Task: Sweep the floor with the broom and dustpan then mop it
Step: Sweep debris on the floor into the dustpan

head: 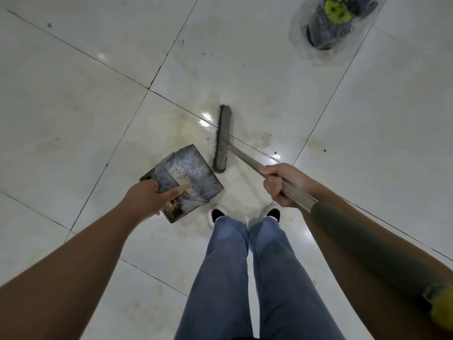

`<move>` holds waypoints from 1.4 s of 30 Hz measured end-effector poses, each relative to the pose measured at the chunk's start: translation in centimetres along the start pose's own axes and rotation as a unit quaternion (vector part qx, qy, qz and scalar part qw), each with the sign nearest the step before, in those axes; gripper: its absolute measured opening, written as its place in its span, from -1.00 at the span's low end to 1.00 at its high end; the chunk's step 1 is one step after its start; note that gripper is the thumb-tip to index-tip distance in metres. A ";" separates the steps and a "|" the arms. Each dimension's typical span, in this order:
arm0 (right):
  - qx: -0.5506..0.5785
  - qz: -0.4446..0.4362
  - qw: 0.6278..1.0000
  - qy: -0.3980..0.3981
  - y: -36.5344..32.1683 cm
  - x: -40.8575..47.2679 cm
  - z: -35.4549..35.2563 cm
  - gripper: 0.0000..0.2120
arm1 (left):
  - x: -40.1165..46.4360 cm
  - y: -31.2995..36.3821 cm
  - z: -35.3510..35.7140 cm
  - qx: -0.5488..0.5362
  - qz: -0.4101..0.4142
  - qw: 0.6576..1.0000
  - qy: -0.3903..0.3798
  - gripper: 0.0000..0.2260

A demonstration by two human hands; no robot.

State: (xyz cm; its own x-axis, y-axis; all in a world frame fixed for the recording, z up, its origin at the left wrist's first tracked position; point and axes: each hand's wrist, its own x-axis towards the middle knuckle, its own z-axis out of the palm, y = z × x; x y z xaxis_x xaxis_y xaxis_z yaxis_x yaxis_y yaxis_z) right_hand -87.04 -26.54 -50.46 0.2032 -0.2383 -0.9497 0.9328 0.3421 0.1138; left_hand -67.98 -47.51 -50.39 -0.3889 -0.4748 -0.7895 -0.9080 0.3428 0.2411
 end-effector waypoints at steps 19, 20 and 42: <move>-0.224 -0.196 0.950 0.095 -12.6 -10.0 9.4 -0.75 | -0.7 4.8 -15.0 -0.239 0.004 0.965 0.109 -0.58; -0.217 -0.199 0.951 0.096 -14.0 -9.6 9.3 -0.75 | 0.2 5.8 -15.7 -0.249 0.000 0.963 0.105 -0.59; -0.296 -0.125 0.933 0.164 -49.5 -2.9 18.6 -0.70 | 18.2 15.4 -24.6 -0.358 -0.116 0.916 0.140 -0.61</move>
State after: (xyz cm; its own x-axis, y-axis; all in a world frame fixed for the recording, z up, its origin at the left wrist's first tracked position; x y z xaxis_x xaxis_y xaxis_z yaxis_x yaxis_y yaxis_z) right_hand -128.24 -59.70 -47.89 -0.1911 -0.1214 -0.9740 0.5906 0.7784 -0.2129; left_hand -92.86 -70.83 -47.17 -0.1062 -0.6916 -0.7144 -0.8013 -0.3659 0.4733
